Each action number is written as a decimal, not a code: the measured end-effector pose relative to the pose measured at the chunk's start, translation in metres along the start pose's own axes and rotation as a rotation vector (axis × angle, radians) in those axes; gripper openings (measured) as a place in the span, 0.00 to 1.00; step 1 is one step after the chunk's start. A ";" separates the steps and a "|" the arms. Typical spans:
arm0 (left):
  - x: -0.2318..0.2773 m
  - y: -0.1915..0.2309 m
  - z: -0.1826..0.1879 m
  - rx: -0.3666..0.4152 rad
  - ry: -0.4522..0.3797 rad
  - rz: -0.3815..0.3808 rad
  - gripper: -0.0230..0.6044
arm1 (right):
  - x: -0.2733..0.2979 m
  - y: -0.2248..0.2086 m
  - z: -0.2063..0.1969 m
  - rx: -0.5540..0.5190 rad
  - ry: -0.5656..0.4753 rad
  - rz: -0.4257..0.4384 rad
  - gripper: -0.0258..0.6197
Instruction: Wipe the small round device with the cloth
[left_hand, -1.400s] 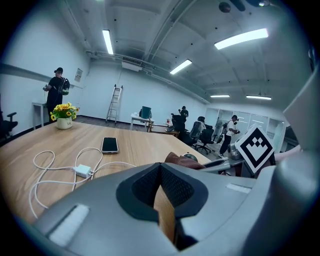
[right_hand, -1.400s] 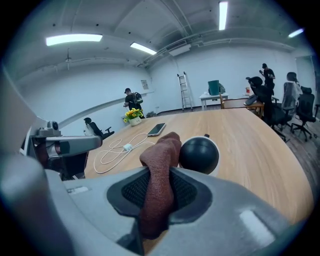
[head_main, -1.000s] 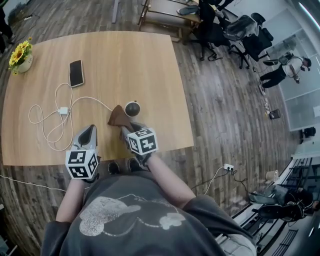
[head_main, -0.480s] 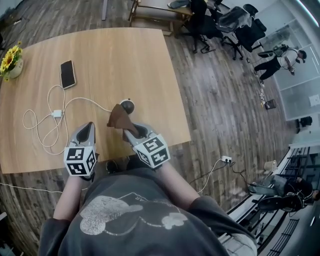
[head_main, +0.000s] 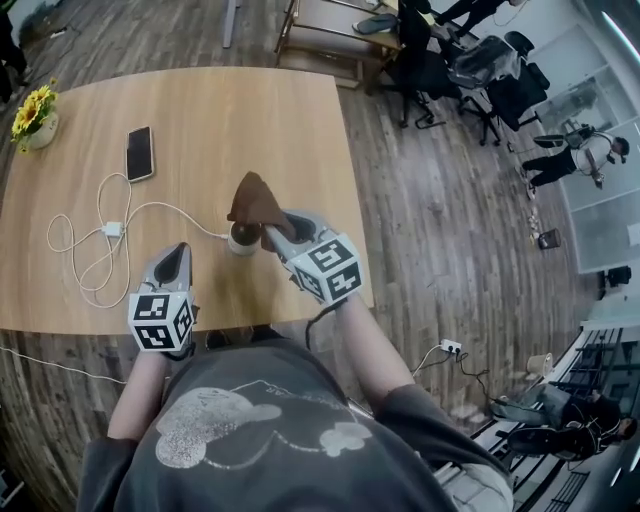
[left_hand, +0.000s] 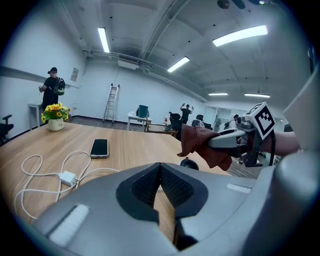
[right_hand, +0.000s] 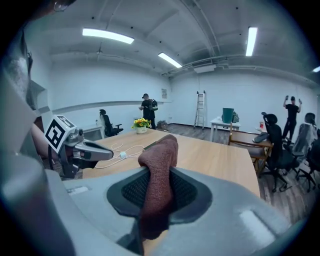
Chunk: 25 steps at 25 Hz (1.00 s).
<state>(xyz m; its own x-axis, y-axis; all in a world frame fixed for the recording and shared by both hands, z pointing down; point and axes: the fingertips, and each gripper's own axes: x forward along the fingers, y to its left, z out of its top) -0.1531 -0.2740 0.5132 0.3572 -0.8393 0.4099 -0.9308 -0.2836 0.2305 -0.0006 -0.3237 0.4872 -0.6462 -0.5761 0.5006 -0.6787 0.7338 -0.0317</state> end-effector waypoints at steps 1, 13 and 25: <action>0.001 0.000 0.001 -0.003 -0.003 0.011 0.07 | 0.005 -0.005 -0.002 -0.014 0.018 0.019 0.16; 0.005 0.000 0.001 -0.044 -0.007 0.137 0.07 | 0.049 -0.023 -0.052 -0.049 0.206 0.189 0.16; 0.010 -0.001 -0.012 -0.046 0.026 0.140 0.07 | 0.066 -0.030 -0.112 0.054 0.341 0.156 0.16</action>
<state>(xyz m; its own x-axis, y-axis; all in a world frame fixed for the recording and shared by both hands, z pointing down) -0.1481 -0.2767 0.5273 0.2263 -0.8567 0.4635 -0.9675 -0.1425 0.2090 0.0163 -0.3435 0.6180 -0.5961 -0.2993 0.7450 -0.6047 0.7778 -0.1714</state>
